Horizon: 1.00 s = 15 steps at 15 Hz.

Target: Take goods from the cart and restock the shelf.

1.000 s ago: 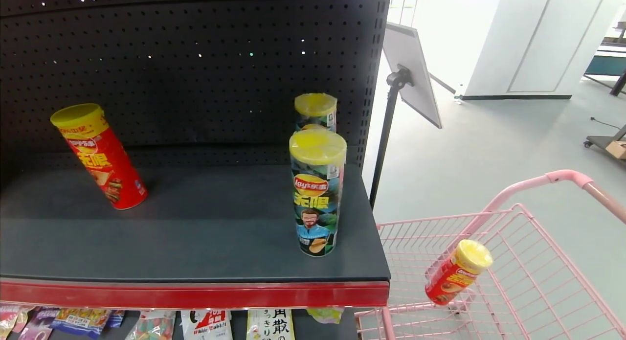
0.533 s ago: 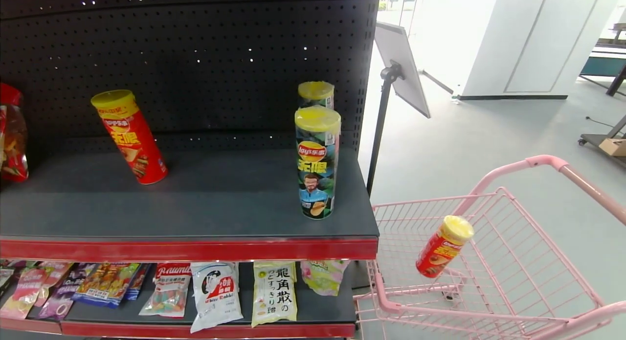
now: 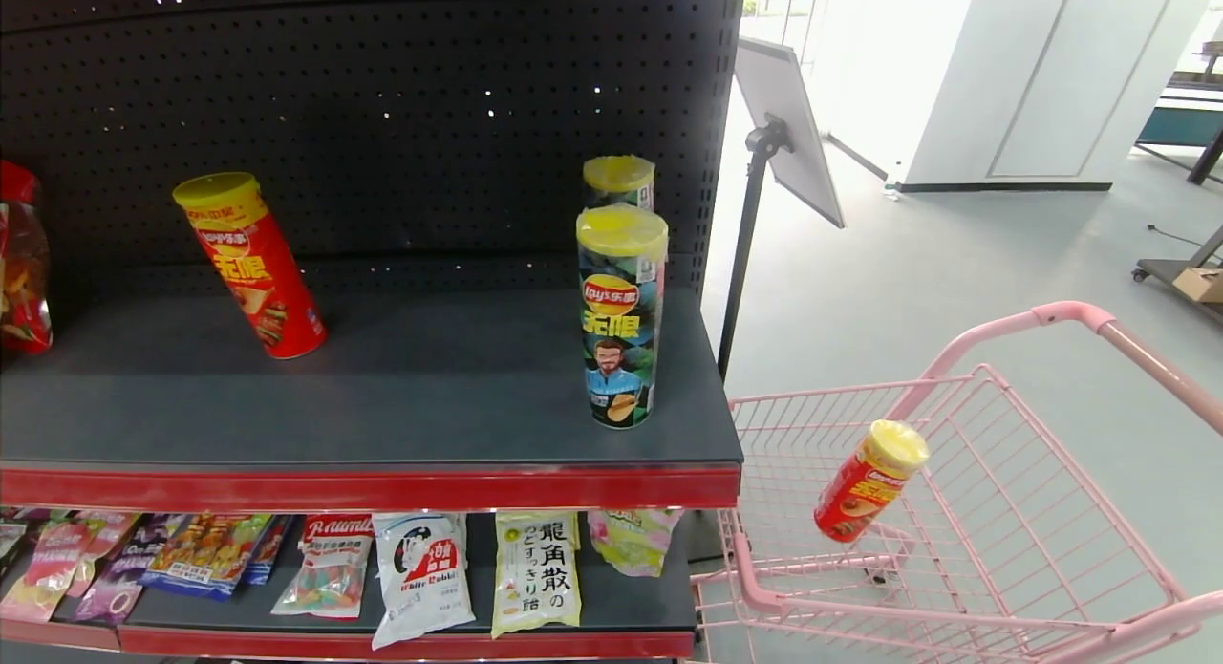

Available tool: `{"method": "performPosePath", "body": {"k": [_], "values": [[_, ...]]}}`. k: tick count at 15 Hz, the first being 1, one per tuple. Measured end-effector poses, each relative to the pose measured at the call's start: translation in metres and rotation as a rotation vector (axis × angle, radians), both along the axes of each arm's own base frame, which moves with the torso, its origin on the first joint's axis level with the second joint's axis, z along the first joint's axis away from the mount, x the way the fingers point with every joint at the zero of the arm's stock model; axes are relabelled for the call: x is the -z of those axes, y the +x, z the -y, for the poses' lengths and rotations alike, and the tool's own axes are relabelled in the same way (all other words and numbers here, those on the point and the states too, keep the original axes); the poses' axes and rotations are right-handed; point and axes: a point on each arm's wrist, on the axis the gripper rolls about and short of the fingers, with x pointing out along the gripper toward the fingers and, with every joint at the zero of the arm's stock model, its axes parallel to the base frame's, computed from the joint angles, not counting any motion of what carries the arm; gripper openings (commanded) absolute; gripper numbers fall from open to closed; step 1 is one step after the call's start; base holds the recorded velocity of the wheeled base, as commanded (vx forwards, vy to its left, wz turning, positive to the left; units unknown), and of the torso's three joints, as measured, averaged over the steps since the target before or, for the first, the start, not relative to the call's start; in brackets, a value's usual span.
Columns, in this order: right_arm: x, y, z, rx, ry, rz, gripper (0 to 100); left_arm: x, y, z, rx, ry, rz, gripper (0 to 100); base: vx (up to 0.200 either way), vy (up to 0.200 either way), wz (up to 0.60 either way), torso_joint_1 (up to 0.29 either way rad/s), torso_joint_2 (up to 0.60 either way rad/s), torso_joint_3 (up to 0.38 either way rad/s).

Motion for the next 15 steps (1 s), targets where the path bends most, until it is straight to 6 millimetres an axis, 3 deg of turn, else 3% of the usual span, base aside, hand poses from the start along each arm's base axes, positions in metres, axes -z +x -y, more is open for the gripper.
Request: {"method": "performPosePath", "body": {"k": [15], "values": [[0.0000, 0.0000, 0.0000, -0.001, -0.001, 0.000, 100, 0.0000, 0.0000, 0.0000, 0.000, 0.000, 0.000, 100, 0.000, 0.000, 0.00, 0.000, 0.00, 0.000]]}}
